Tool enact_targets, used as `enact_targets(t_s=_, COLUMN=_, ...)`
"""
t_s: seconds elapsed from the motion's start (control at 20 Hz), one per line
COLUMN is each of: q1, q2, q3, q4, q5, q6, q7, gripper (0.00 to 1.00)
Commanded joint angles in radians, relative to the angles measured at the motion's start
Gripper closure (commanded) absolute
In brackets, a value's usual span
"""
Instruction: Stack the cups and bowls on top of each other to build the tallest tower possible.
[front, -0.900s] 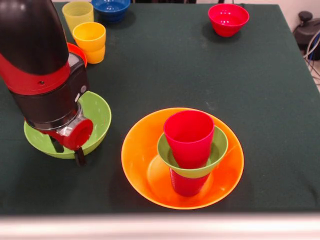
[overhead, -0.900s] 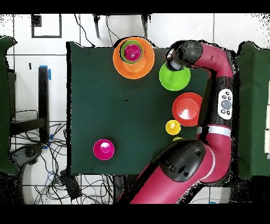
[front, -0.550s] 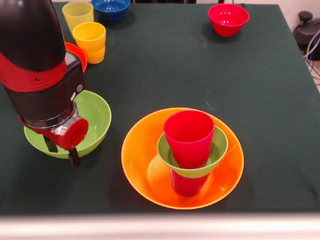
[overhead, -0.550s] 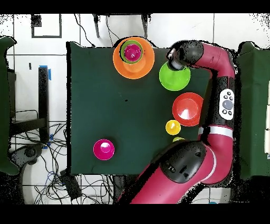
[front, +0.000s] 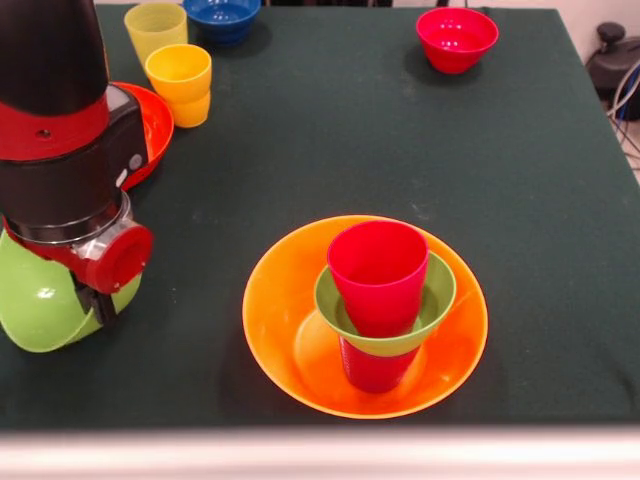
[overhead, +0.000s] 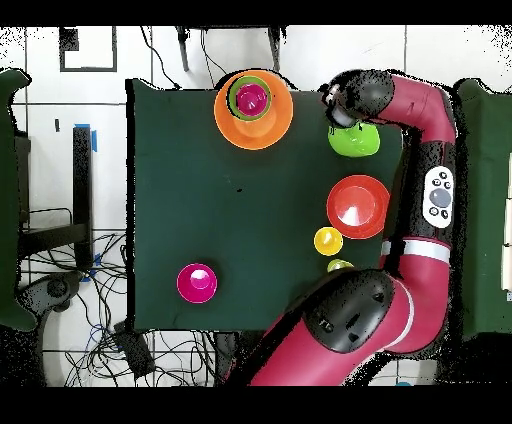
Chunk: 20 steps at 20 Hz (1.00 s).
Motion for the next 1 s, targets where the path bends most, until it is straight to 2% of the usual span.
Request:
enact_targets(t_s=0.05, q1=0.011, q2=0.005, q3=-0.029, q4=0.048, q5=-0.051, q6=-0.031, q7=-0.312, gripper=1.00)
enact_targets(t_s=0.2, q1=0.015, q2=0.012, q3=-0.019, q4=0.025, q5=-0.051, q6=-0.012, q7=-0.330, gripper=1.00)
enact_targets(t_s=0.3, q1=0.010, q2=-0.024, q3=-0.041, q4=0.080, q5=-0.045, q6=-0.014, q7=-0.321, gripper=1.00)
enact_targets(t_s=0.45, q1=0.012, q2=-0.070, q3=-0.058, q4=0.110, q5=-0.050, q6=0.014, q7=-0.364, gripper=1.00)
enact_targets(t_s=0.65, q1=0.033, q2=-0.207, q3=-0.109, q4=0.193, q5=-0.058, q6=0.078, q7=-0.408, gripper=1.00)
enact_targets(t_s=0.75, q1=0.057, q2=-0.249, q3=-0.137, q4=0.208, q5=-0.083, q6=0.077, q7=-0.404, gripper=1.00)
enact_targets(t_s=0.9, q1=0.100, q2=-0.296, q3=-0.175, q4=0.229, q5=-0.130, q6=0.007, q7=-0.399, gripper=1.00)
enact_targets(t_s=1.0, q1=0.113, q2=-0.320, q3=-0.188, q4=0.248, q5=-0.138, q6=-0.018, q7=-0.393, gripper=1.00)
